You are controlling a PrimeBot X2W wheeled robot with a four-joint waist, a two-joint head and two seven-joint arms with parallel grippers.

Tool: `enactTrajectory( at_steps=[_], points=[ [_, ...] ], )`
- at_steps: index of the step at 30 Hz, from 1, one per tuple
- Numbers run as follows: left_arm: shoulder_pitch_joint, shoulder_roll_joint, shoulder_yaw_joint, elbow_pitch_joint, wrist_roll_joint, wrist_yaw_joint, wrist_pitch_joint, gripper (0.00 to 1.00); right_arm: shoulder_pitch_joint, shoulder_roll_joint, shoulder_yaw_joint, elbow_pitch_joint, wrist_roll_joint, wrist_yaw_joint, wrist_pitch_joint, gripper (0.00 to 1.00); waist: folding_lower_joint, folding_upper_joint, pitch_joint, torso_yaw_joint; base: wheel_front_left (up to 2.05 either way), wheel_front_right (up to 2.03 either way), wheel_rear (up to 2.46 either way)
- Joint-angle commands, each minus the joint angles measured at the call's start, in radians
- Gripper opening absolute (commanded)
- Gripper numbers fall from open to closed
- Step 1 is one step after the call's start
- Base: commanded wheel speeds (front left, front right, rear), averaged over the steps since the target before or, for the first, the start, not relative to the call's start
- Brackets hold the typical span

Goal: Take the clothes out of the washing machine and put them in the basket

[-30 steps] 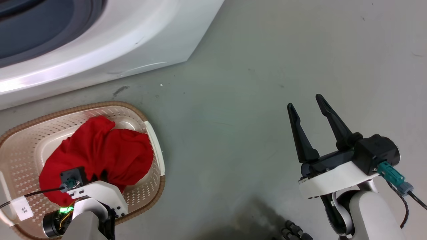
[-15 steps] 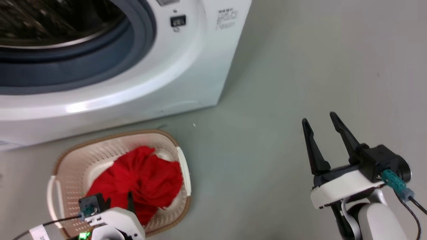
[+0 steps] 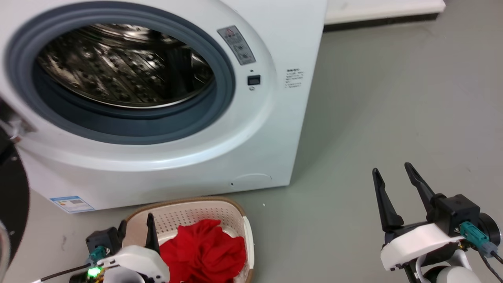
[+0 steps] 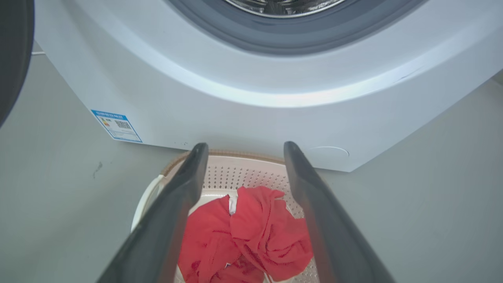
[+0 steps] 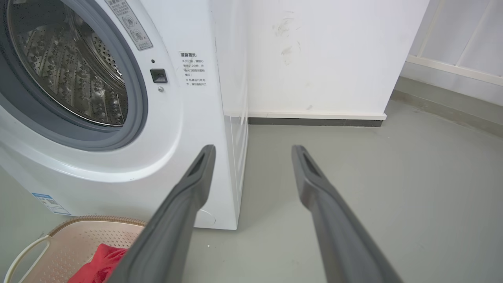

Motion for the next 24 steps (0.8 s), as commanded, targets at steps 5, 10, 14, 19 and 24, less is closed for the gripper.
enactTrajectory(
  at_steps=[5,10,14,19,24],
  points=[
    [0.047,-0.002,-0.022,-0.199,0.031,0.004,-0.002,1.0,0.051,0.001,-0.023,-0.028,-0.012,-0.001,0.019,1.0,0.0002,-0.0001,-0.097,0.068,0.0,0.0,0.0],
    [0.081,-0.002,-0.05,-0.376,0.074,0.002,-0.002,1.0,0.084,0.001,-0.031,-0.044,-0.016,-0.001,0.026,1.0,0.0002,-0.0001,-0.135,0.092,0.0,0.0,0.0],
    [0.109,-0.002,-0.071,-0.459,0.101,0.001,-0.002,1.0,0.102,0.001,-0.033,-0.052,-0.019,-0.001,0.033,1.0,0.0002,-0.0001,-0.156,0.105,0.0,0.0,0.0],
    [0.152,0.011,-0.097,-0.553,0.134,0.01,0.001,1.0,0.124,0.001,-0.031,-0.064,-0.025,-0.001,0.042,1.0,0.0002,-0.0001,-0.174,0.117,0.0,0.0,0.0],
    [0.207,0.025,-0.107,-0.632,0.154,0.023,0.035,1.0,0.145,0.001,-0.03,-0.076,-0.028,-0.001,0.049,1.0,0.0002,-0.0001,-0.19,0.123,0.0,0.0,0.0]
  ],
)
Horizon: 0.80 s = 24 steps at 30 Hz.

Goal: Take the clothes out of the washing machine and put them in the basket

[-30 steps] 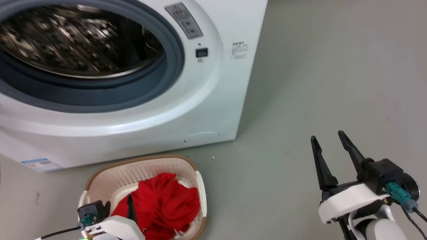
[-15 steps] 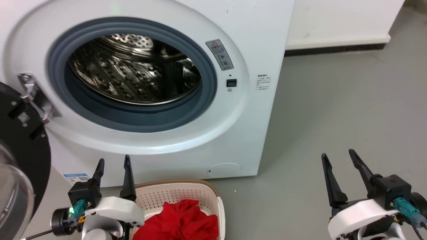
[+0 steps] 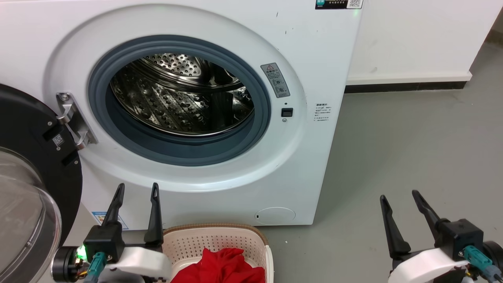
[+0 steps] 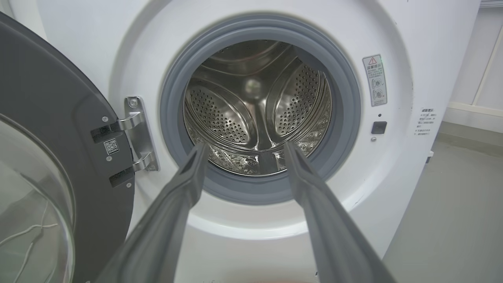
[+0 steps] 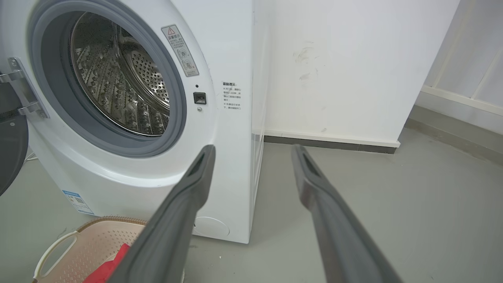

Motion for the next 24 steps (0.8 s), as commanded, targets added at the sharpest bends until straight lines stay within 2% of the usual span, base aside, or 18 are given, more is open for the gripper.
enactTrajectory(
  at_steps=[1,9,24],
  points=[
    [0.026,0.008,0.001,-0.019,0.006,0.005,0.009,1.0,0.022,0.001,0.002,-0.005,-0.002,-0.001,0.004,1.0,0.0001,-0.0001,-0.005,0.002,0.0,0.0,0.0],
    [0.087,0.015,0.004,-0.079,-0.007,0.016,0.05,1.0,0.039,0.001,0.014,-0.015,0.002,-0.001,0.009,1.0,0.0001,-0.0001,-0.014,0.003,0.0,0.0,0.0],
    [0.095,0.028,0.0,-0.089,-0.025,0.026,0.075,1.0,0.037,0.001,0.018,-0.015,0.011,-0.001,0.002,1.0,0.0001,-0.0001,-0.015,-0.004,0.0,0.0,0.0]
  ],
)
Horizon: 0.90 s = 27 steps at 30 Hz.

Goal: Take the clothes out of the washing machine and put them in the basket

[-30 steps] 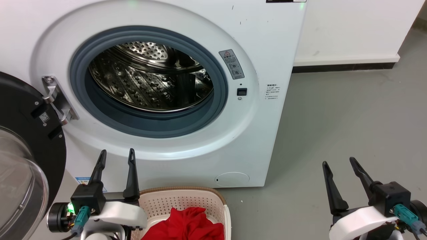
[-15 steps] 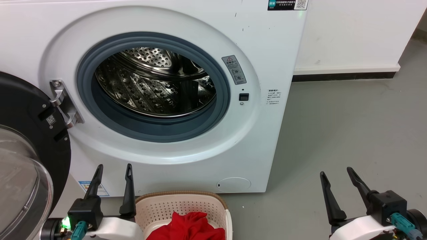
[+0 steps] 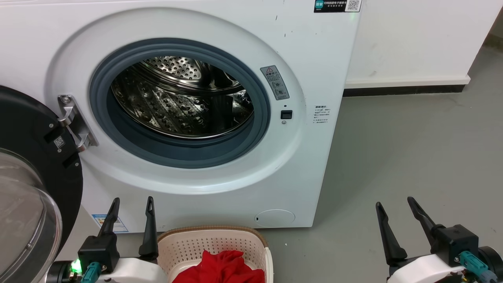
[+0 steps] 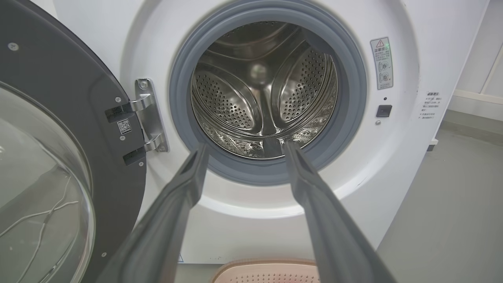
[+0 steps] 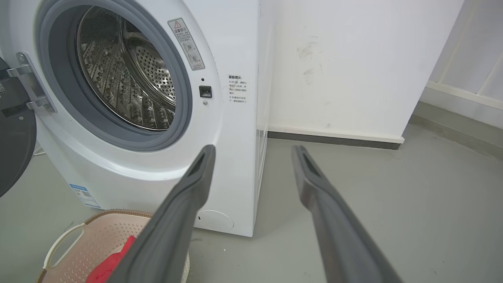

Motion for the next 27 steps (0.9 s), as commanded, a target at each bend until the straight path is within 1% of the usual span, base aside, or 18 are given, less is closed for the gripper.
enactTrajectory(
  at_steps=[1,8,9,12,19,27],
  points=[
    [0.005,0.007,0.001,-0.005,-0.004,0.004,0.004,1.0,0.003,0.001,0.001,-0.005,0.01,-0.001,-0.005,1.0,0.0,0.0,-0.001,0.001,0.0,0.0,0.0],
    [0.008,0.013,-0.003,-0.004,-0.009,0.007,0.006,1.0,0.003,0.001,0.003,-0.005,0.011,-0.001,-0.007,1.0,0.0,0.0,-0.002,0.004,0.0,0.0,0.0],
    [0.0,0.008,-0.003,0.0,-0.009,0.006,0.007,0.0,0.0,0.0,0.002,0.0,0.008,0.0,-0.003,0.0,0.0,0.0,-0.002,0.004,0.0,0.0,0.0],
    [0.0,0.003,0.002,0.026,-0.022,0.004,0.013,0.0,0.007,0.0,0.007,0.016,0.022,0.0,-0.005,0.0,0.0,0.0,-0.001,0.004,0.0,0.0,0.0],
    [-0.025,-0.001,0.019,0.054,-0.17,-0.009,0.047,0.0,-0.015,-0.01,0.003,0.043,0.192,0.0,-0.003,0.0,0.0,0.0,0.002,0.004,0.0,0.0,0.0],
    [-0.039,-0.006,0.023,0.069,-0.325,-0.023,0.067,0.0,-0.046,-0.02,0.0,0.081,0.36,0.0,0.0,0.0,0.0,0.0,0.005,0.004,0.0,0.0,0.0]
  ],
)
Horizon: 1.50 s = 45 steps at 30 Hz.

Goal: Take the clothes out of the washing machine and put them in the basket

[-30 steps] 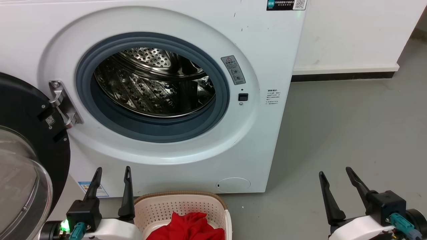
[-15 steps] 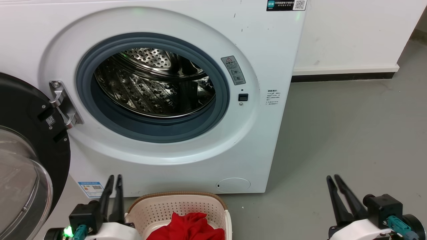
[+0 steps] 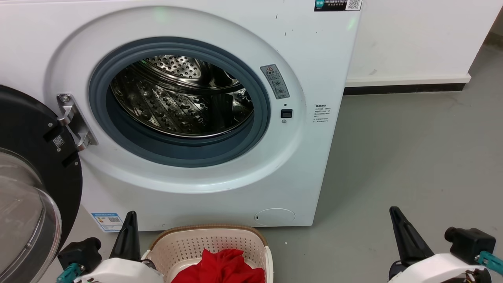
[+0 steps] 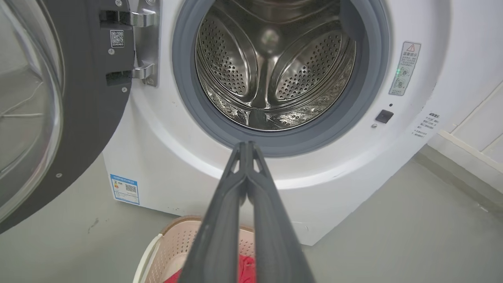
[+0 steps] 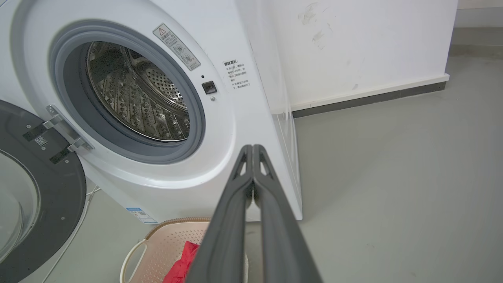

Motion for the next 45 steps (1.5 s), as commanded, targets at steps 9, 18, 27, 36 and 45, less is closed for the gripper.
enactTrajectory(
  at_steps=[9,18,27,36,45],
  points=[
    [-0.055,-0.003,0.012,0.012,-0.194,-0.019,0.03,0.0,-0.063,-0.016,-0.008,0.029,0.213,0.0,0.003,0.0,0.0,0.0,0.005,0.0,0.0,0.0,0.0],
    [-0.071,-0.007,0.021,0.031,-0.32,-0.03,0.052,0.0,-0.083,-0.02,-0.014,0.056,0.348,0.0,0.008,0.0,0.0,0.0,0.008,0.001,0.0,0.0,0.0],
    [-0.087,-0.01,0.03,0.05,-0.448,-0.042,0.074,0.0,-0.103,-0.024,-0.022,0.083,0.484,0.0,0.015,0.0,0.0,0.0,0.012,0.001,0.0,0.0,0.0],
    [-0.101,-0.013,0.037,0.067,-0.566,-0.053,0.095,0.0,-0.122,-0.026,-0.031,0.108,0.607,0.0,0.021,0.0,0.0,0.0,0.016,0.001,0.0,0.0,0.0],
    [-0.116,-0.017,0.047,0.085,-0.685,-0.065,0.116,0.0,-0.141,-0.027,-0.041,0.134,0.731,0.0,0.029,0.0,0.0,0.0,0.021,0.001,0.0,0.0,0.0]
  ],
)
